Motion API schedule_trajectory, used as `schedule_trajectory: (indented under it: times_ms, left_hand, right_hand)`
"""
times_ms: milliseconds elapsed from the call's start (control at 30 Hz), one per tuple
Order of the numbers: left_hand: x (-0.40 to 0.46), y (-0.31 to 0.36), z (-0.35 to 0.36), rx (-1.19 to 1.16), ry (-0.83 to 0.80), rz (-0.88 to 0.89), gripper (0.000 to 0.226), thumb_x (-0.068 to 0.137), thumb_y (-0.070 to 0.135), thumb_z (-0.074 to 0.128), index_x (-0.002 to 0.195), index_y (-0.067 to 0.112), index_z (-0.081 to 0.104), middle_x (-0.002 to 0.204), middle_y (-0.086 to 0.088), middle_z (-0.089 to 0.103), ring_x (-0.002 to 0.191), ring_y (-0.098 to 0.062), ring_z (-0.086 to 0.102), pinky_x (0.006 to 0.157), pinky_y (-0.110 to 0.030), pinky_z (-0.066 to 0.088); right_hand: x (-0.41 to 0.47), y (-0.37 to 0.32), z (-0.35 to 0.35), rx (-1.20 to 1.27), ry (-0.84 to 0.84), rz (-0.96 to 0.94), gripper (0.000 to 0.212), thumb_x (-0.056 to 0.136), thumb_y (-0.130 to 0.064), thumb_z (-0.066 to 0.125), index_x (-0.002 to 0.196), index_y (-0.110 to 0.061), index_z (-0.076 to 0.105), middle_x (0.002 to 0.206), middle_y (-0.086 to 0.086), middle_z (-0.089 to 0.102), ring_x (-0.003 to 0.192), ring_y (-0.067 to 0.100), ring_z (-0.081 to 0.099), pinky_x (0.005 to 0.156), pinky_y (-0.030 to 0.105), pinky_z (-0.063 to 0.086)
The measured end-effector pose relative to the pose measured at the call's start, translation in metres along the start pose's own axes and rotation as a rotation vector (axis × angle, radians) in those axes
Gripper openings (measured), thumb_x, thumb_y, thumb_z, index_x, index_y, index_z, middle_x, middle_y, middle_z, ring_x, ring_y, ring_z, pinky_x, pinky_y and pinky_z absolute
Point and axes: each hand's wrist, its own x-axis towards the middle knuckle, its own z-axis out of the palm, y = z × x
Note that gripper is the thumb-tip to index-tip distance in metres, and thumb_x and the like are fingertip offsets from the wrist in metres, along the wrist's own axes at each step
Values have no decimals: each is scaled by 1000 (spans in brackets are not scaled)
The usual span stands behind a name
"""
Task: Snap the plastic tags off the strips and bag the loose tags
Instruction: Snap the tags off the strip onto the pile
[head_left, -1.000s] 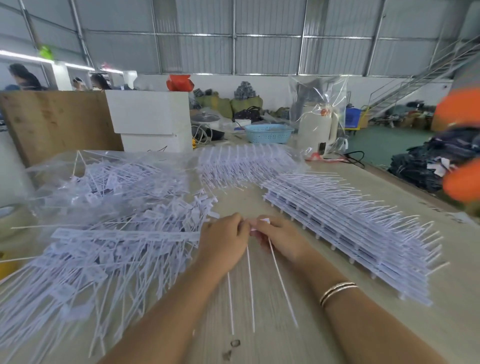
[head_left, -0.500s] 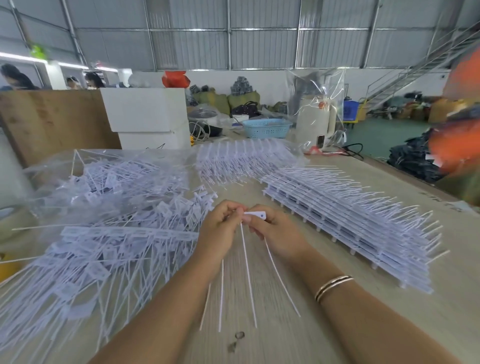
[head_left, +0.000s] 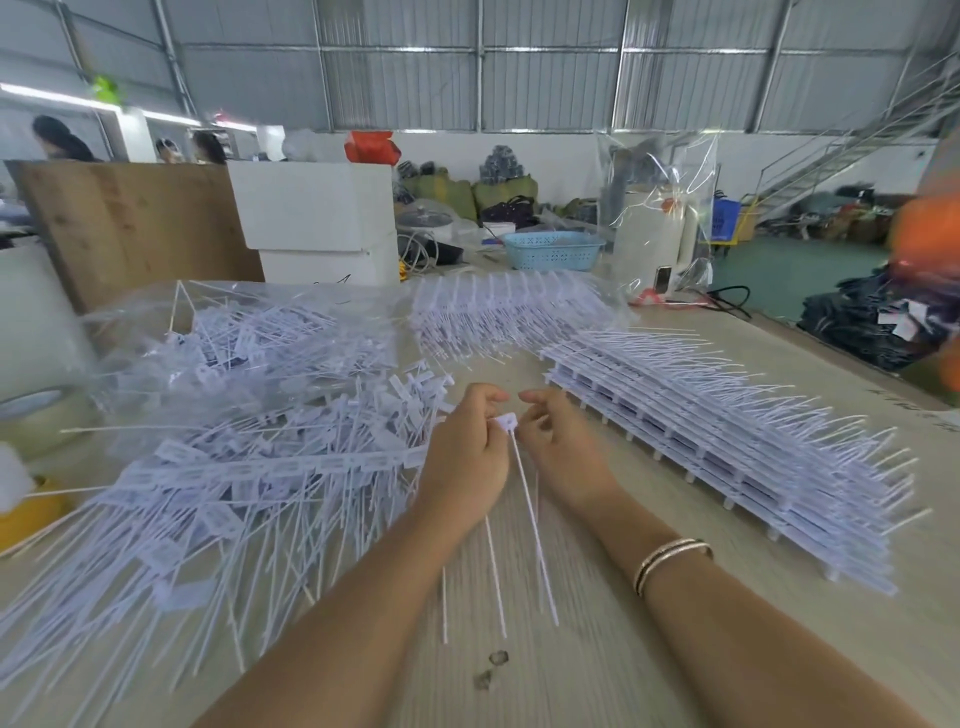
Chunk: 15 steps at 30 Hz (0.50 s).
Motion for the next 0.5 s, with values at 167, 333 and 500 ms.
schedule_trajectory:
  times_ms: [167,333,500]
  left_hand:
    - [1,-1,-1,-70,16,-79,33,91,3,47,121,17,44,103,7,44,88,-8,49,70,-2,34]
    - [4,-1,-11,352,-30,8,16,95,21,41,107,20,50,98,9,53,87,-12,51,84,-28,33]
    - [4,-3,-19,646,-171,-46,33,97,32,29,68,24,42,63,5,47,65,-19,44,80,-36,28]
  right_hand:
    - [-6,-5,-1,44,-78,3,25,96,-32,48,81,-20,64,86,-3,63,90,11,55,104,47,30]
    - [-4,-3,0,87,-55,-9,21,96,-22,51,79,-13,61,78,1,65,85,23,60,84,20,41]
    - [-6,-1,0,252,-109,-37,24,95,-9,49,72,-14,54,72,-5,57,76,12,55,75,22,42]
